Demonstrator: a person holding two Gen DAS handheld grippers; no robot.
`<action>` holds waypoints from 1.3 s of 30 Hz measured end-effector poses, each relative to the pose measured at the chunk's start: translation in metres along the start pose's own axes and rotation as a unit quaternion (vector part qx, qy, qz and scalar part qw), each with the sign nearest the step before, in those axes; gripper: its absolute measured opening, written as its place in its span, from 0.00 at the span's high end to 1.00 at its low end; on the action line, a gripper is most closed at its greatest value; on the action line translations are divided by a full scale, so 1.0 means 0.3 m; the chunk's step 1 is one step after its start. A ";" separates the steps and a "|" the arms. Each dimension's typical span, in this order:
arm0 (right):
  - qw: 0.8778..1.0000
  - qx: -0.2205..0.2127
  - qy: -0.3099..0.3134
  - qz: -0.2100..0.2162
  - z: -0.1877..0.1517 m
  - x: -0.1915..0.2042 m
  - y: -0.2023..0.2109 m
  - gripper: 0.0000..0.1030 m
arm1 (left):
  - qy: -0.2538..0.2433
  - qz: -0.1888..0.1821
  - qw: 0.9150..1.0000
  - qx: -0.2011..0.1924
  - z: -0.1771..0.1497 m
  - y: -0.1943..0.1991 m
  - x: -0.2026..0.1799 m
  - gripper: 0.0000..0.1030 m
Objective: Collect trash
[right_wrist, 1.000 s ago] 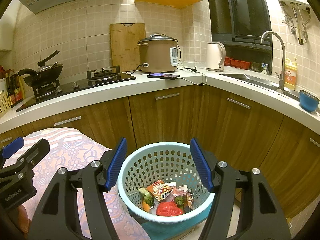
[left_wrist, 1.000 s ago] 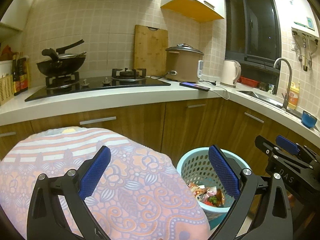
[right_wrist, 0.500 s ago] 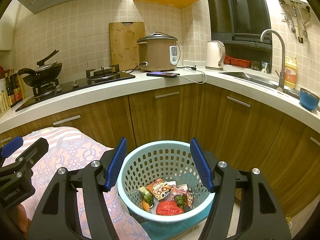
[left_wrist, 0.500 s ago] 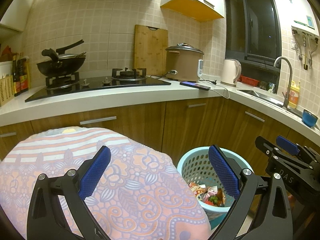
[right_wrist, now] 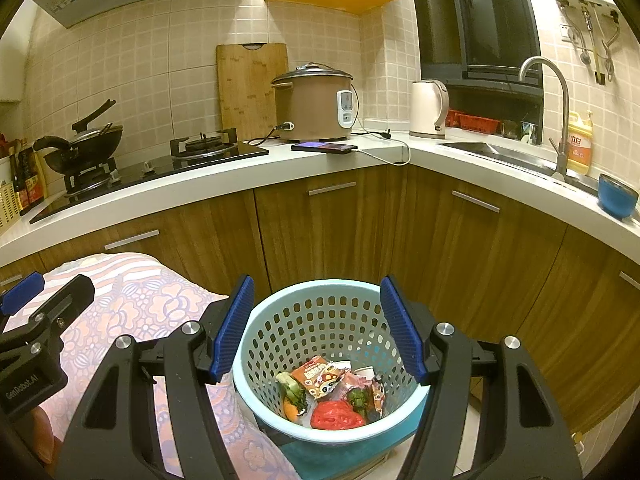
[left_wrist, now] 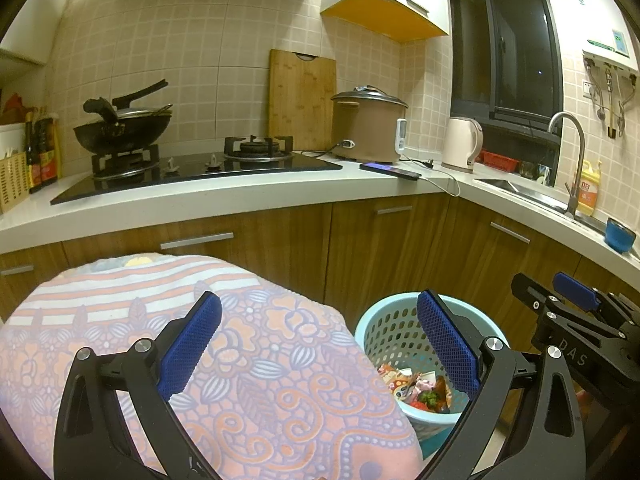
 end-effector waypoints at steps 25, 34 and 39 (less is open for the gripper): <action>1.000 0.002 -0.002 -0.001 -0.007 -0.009 -0.002 0.40 | -0.001 0.000 1.000 0.001 -0.002 0.001 0.002 0.08; 1.000 0.002 -0.003 -0.003 -0.011 -0.015 -0.003 0.40 | -0.008 0.014 1.000 0.000 -0.007 0.000 0.014 0.08; 1.000 0.002 -0.005 -0.004 -0.018 -0.022 -0.004 0.40 | -0.024 0.024 0.999 -0.009 -0.007 0.011 0.003 0.08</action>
Point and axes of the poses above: each gripper's, at about its wrist camera, not at the fingertips, and y roughly against the way its jaws point, x to its left, z to its top, the point moved 4 cm from there along -y, roughly the way its jaws point, and after that the axes turned 9 degrees about -y, right-handed, at the moved point
